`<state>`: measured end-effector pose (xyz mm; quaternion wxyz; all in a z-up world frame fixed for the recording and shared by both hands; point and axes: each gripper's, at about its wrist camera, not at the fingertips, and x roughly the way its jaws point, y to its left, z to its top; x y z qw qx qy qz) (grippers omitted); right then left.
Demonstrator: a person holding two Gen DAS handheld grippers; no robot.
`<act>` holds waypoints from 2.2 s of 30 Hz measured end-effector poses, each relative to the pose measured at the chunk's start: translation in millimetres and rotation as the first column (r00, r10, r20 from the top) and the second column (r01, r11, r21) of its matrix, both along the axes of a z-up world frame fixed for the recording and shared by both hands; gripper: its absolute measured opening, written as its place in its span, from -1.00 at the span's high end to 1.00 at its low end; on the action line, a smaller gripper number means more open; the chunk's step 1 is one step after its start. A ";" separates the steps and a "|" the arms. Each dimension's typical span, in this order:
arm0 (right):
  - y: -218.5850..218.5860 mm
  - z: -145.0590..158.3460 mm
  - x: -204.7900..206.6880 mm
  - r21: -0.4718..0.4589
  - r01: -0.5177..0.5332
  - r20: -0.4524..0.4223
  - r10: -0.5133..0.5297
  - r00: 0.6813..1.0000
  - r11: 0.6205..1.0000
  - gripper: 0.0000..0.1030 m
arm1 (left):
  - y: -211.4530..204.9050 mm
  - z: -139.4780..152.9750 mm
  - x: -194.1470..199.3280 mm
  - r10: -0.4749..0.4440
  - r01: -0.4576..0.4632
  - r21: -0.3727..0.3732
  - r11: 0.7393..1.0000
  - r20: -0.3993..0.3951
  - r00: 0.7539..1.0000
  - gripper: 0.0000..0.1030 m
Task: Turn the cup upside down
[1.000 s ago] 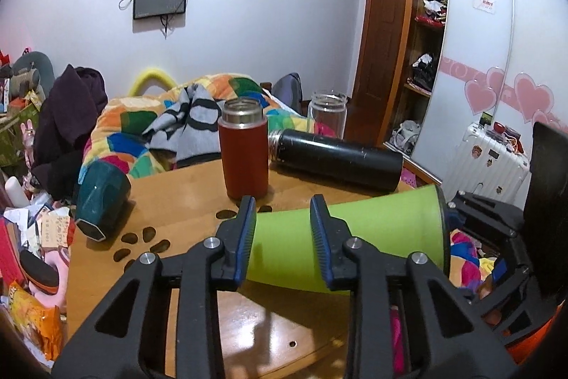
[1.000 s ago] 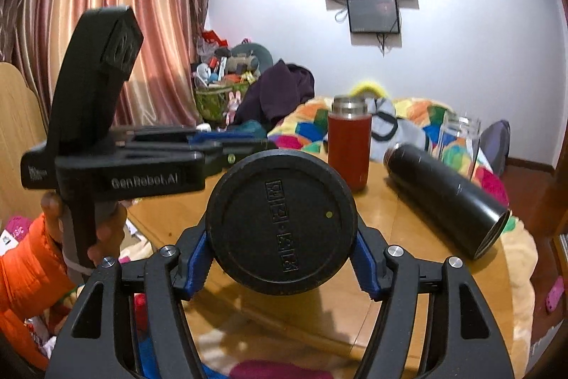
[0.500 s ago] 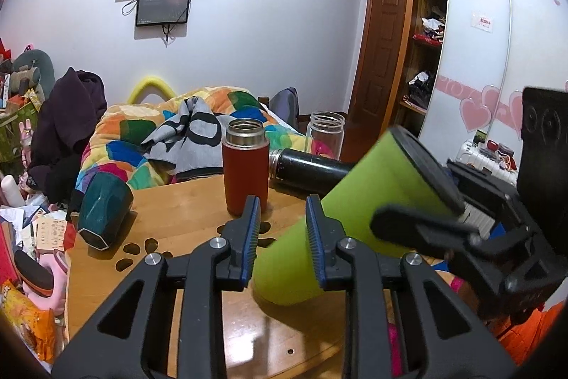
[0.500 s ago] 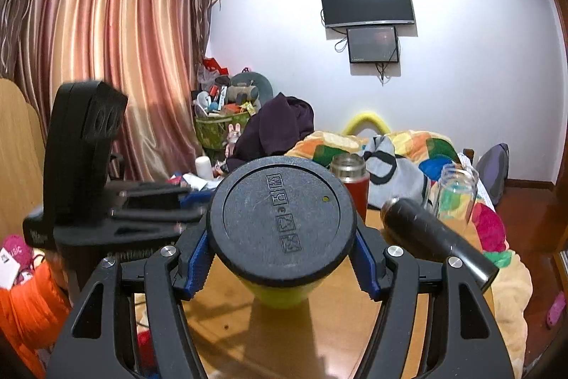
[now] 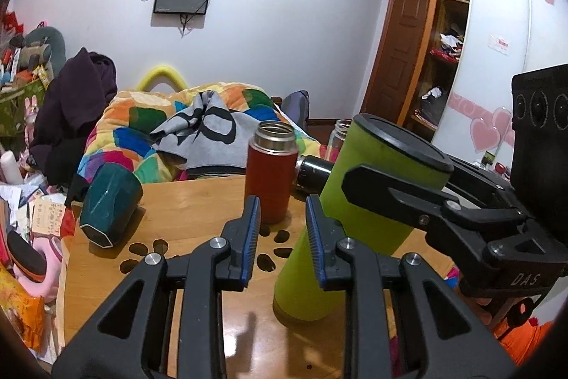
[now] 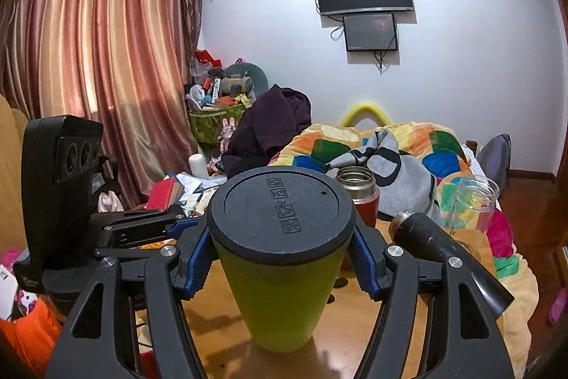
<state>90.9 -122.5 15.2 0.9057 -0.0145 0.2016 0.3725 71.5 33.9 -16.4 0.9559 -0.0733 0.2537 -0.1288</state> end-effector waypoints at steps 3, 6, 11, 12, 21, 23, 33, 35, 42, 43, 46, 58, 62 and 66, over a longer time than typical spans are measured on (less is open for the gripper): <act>7.1 1.1 4.0 -0.015 0.002 -0.002 -0.002 1.000 1.000 -0.22 | 6.8 -3.3 3.9 0.007 -0.007 -0.023 1.000 -0.011 1.000 0.50; 14.5 2.0 3.6 -0.039 0.004 0.002 -0.004 1.000 0.999 -0.22 | 10.8 -7.9 6.7 0.014 -0.015 -0.030 0.999 -0.025 1.000 0.50; 23.0 2.7 4.4 -0.069 0.009 0.002 -0.009 1.000 0.998 -0.22 | 15.6 -13.0 6.8 0.014 -0.015 -0.040 0.999 -0.039 0.999 0.50; 23.8 2.7 4.1 -0.071 0.009 0.004 -0.009 1.000 0.997 -0.22 | 16.0 -13.2 6.2 0.014 -0.016 -0.040 0.999 -0.039 0.999 0.50; 23.4 1.3 5.0 -0.037 -0.010 -0.019 0.009 1.000 0.999 -0.27 | 16.8 -13.0 4.4 0.021 -0.023 -0.030 0.999 -0.044 0.999 0.50; 22.1 0.8 4.8 -0.026 -0.016 -0.022 0.015 1.000 1.000 -0.27 | 17.7 -12.6 3.9 0.025 -0.026 -0.027 0.999 -0.043 0.999 0.50; 3.6 14.4 -13.9 -0.029 -0.002 0.034 0.003 0.999 1.000 -0.27 | 26.2 -1.8 -20.2 0.071 -0.071 -0.008 0.997 -0.016 0.997 0.49; -2.9 18.8 -20.4 -0.031 0.015 0.054 -0.014 0.998 0.999 -0.27 | 25.3 4.6 -29.6 0.077 -0.077 -0.005 0.997 0.007 0.997 0.49; -30.6 35.6 -46.9 -0.009 0.115 0.110 -0.113 0.987 0.993 -0.63 | 15.4 30.6 -63.4 0.107 -0.108 0.008 0.994 0.098 0.989 -0.08; -33.9 37.1 -50.6 -0.009 0.134 0.114 -0.132 0.985 0.991 -0.63 | 14.2 33.9 -66.5 0.110 -0.112 0.008 0.994 0.108 0.988 -0.19; -43.5 41.0 -59.9 0.000 0.168 0.114 -0.166 0.979 0.986 -0.71 | 6.4 45.6 -83.2 0.131 -0.136 0.026 0.990 0.151 0.980 -0.44; -74.0 44.3 -83.2 0.041 0.240 0.078 -0.242 0.967 0.970 -1.00 | -18.6 64.3 -126.2 0.227 -0.257 0.092 0.962 0.252 0.941 -1.00; -77.1 41.2 -94.0 0.029 0.264 0.084 -0.265 0.960 0.964 -1.00 | -24.2 61.0 -130.0 0.259 -0.295 0.114 0.949 0.257 0.931 -1.00; -74.7 40.3 -101.7 0.017 0.283 0.107 -0.283 0.953 0.959 -1.00 | -28.6 58.8 -135.7 0.270 -0.309 0.113 0.944 0.270 0.924 -1.00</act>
